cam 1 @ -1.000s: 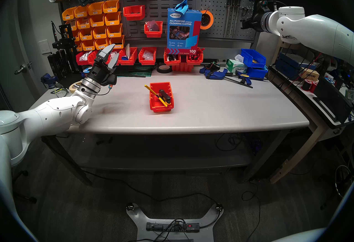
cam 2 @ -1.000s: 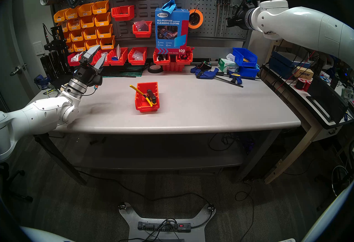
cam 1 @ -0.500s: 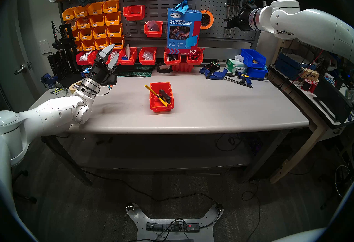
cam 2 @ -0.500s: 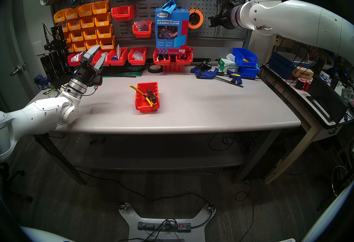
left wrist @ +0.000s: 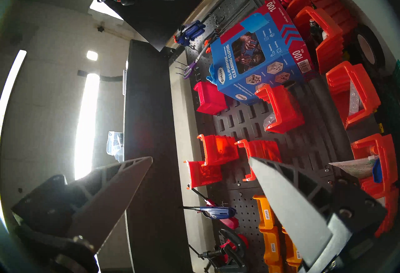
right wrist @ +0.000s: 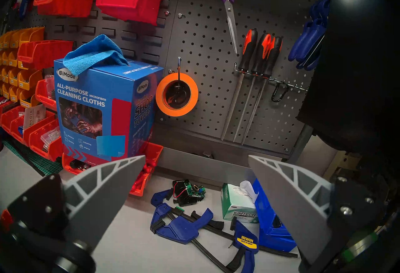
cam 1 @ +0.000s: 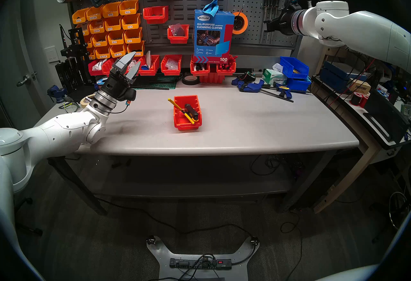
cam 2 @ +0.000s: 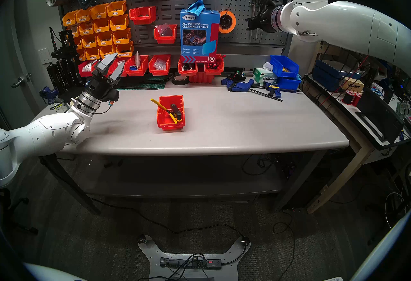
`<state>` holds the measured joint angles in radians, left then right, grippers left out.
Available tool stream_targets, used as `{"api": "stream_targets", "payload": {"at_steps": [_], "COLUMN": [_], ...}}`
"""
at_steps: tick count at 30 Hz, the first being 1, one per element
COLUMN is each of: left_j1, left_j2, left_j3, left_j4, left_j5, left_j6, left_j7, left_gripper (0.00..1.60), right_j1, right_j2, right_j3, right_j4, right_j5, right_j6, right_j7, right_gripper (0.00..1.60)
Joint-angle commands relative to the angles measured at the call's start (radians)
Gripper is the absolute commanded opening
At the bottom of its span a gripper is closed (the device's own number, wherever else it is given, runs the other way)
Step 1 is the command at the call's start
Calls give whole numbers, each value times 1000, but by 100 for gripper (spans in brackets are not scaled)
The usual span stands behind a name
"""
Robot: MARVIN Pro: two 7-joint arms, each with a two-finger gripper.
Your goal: Take out tools from the storage box
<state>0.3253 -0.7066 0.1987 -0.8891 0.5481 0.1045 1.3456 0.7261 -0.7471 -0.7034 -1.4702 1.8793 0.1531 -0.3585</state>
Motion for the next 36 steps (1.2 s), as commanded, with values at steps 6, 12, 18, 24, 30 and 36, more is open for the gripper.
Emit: {"api": "stream_targets", "payload": {"at_steps": [6, 12, 18, 24, 30, 36], "left_j1": [-60, -33, 8, 37, 48, 50], "left_j2": [-25, -25, -17, 18, 49, 70], "left_j3": [1, -17, -37, -16, -7, 0], "left_j4": [53, 42, 10, -64, -135, -186], "left_j5": [292, 392, 493, 631, 726, 819], "left_j6": [220, 329, 418, 542, 655, 708], "left_j7": [138, 138, 138, 45, -51, -149], "left_gripper": [160, 160, 160, 160, 160, 160], "right_j1": [20, 20, 19, 19, 19, 19], "right_j2": [0, 0, 0, 0, 1, 1], "right_j3": [12, 12, 12, 13, 13, 13], "right_j4": [2, 1, 1, 0, 0, 0], "right_j5": [-6, -7, -7, -7, -8, -8], "right_j6": [-6, -6, -7, -7, -7, -7], "right_j7": [-5, -6, -6, -7, -7, -7], "right_gripper": [160, 160, 160, 160, 160, 160]}}
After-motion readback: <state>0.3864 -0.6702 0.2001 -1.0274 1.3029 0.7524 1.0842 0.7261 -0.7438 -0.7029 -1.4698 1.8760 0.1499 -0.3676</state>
